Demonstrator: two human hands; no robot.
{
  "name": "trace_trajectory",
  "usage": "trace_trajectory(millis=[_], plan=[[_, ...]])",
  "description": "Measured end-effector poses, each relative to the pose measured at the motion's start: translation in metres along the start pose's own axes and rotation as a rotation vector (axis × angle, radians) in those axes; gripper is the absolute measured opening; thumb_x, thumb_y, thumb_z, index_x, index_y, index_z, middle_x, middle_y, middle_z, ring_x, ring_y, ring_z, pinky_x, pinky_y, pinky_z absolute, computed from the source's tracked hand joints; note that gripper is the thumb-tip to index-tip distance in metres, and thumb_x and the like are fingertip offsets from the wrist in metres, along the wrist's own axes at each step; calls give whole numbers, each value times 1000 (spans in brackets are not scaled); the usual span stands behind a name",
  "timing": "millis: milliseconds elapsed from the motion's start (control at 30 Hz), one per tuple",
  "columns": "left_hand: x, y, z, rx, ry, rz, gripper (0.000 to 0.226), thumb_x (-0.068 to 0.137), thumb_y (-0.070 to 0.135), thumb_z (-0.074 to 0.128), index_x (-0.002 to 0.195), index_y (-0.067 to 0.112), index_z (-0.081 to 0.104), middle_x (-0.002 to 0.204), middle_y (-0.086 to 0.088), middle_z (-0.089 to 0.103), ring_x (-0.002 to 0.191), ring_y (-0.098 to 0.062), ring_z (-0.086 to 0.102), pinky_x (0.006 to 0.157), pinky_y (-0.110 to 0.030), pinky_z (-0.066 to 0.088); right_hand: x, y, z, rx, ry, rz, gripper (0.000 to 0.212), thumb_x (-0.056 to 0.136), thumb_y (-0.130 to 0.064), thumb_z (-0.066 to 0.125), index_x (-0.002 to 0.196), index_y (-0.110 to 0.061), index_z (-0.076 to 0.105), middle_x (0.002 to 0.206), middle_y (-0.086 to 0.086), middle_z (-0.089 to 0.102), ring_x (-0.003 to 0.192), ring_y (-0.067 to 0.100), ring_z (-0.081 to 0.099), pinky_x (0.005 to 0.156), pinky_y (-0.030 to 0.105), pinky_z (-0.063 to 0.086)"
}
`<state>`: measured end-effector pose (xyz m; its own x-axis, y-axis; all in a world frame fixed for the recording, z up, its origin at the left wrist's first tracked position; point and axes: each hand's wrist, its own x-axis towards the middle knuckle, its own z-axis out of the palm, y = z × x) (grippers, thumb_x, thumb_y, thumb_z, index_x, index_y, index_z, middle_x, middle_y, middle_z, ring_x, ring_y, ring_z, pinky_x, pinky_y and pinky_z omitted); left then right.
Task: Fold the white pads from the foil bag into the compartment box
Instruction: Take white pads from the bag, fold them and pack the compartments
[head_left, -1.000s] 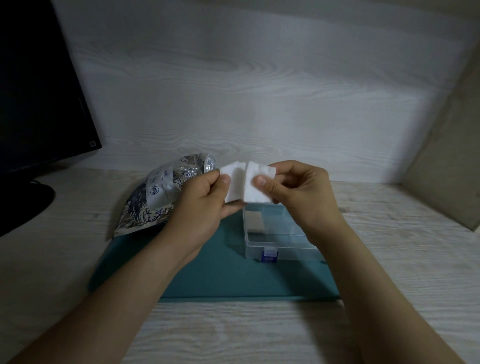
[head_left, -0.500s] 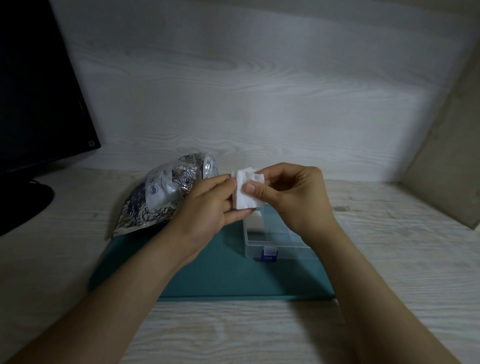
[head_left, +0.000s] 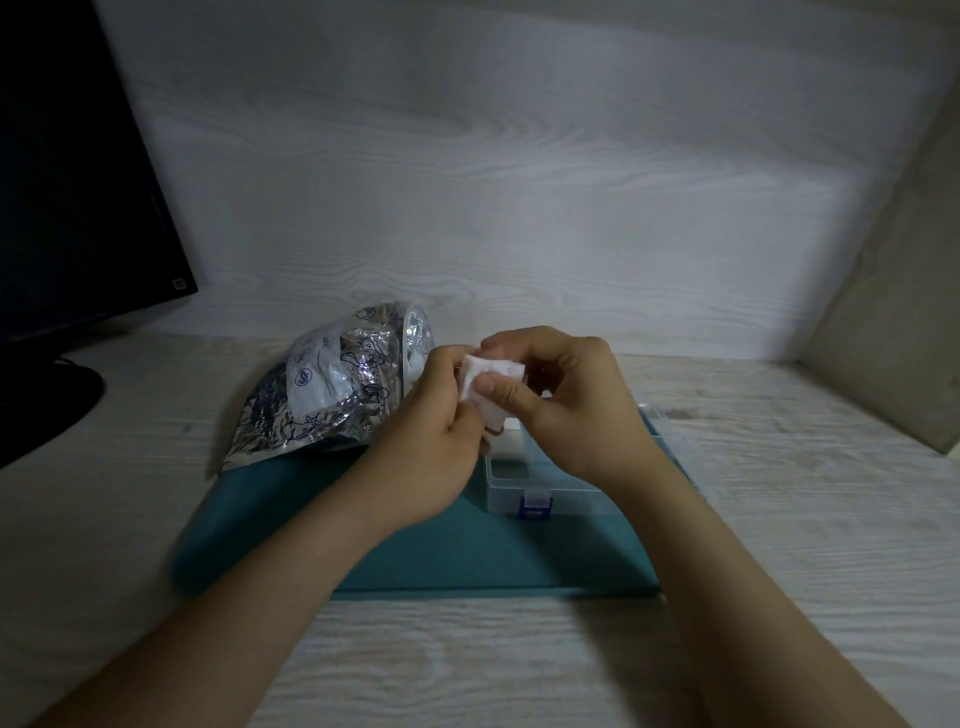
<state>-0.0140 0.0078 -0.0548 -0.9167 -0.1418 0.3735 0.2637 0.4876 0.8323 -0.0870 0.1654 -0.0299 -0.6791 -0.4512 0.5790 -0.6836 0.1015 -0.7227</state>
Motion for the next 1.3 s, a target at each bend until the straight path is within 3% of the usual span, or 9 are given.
trace_trajectory(millis=[67,233,367,433,567,767,933,1100,1300], plan=[[-1,-1,3,28,-10,1,37,104,12,46,138,27,45,120,3,69,107,-14,70,96,-48,59,3,2,-4,32,42,47,8,97,-10,73,105,-9,74,94,5,76,79,12,72,66,23,55],[-10,-5,11,301,-59,24,57,106,6,44,159,17,27,156,-1,46,141,-6,43,118,-20,32,5,19,-18,-48,137,252,16,105,-15,61,120,-14,67,95,10,74,71,21,75,63,35,61],[-9,-6,12,373,-159,-32,61,112,22,41,166,15,16,172,-3,27,156,-12,27,119,-18,19,4,33,-16,-256,55,304,27,106,-9,52,132,-15,55,98,3,66,74,13,66,61,18,52],[-8,-5,12,395,-196,-53,60,113,25,39,167,14,16,172,-4,26,154,-11,25,112,-12,13,4,36,-13,-340,7,307,25,106,-10,52,130,-11,51,82,-5,56,70,5,53,56,9,40],[-5,-6,12,377,-236,-69,54,112,26,38,162,13,25,159,-5,42,126,-1,37,99,-10,22,10,38,-8,-446,-71,315,23,105,-20,57,127,-10,58,76,-9,53,67,5,50,56,15,36],[-3,-12,11,404,-252,-55,58,113,27,36,166,15,16,169,-2,26,151,-10,26,105,-8,13,11,24,3,-506,-143,342,28,102,-10,54,125,-16,40,89,5,57,76,18,58,71,40,57],[-3,-16,11,414,-274,-49,58,113,25,34,167,14,13,170,-3,22,152,-10,24,103,-4,10,20,22,8,-553,-283,384,16,101,-12,54,116,-18,56,94,-2,57,77,12,54,61,24,40],[-4,-15,11,407,-276,-26,55,113,24,34,165,14,18,167,-2,26,130,5,26,101,-3,11,24,24,10,-570,-302,425,18,102,-20,63,119,-14,64,107,0,61,101,20,61,80,28,45],[-5,-15,12,395,-262,2,44,113,20,35,156,13,32,156,-5,37,127,-3,34,93,-5,18,20,28,9,-576,-183,405,25,97,-39,71,94,-16,80,88,5,75,85,19,70,70,28,52]])
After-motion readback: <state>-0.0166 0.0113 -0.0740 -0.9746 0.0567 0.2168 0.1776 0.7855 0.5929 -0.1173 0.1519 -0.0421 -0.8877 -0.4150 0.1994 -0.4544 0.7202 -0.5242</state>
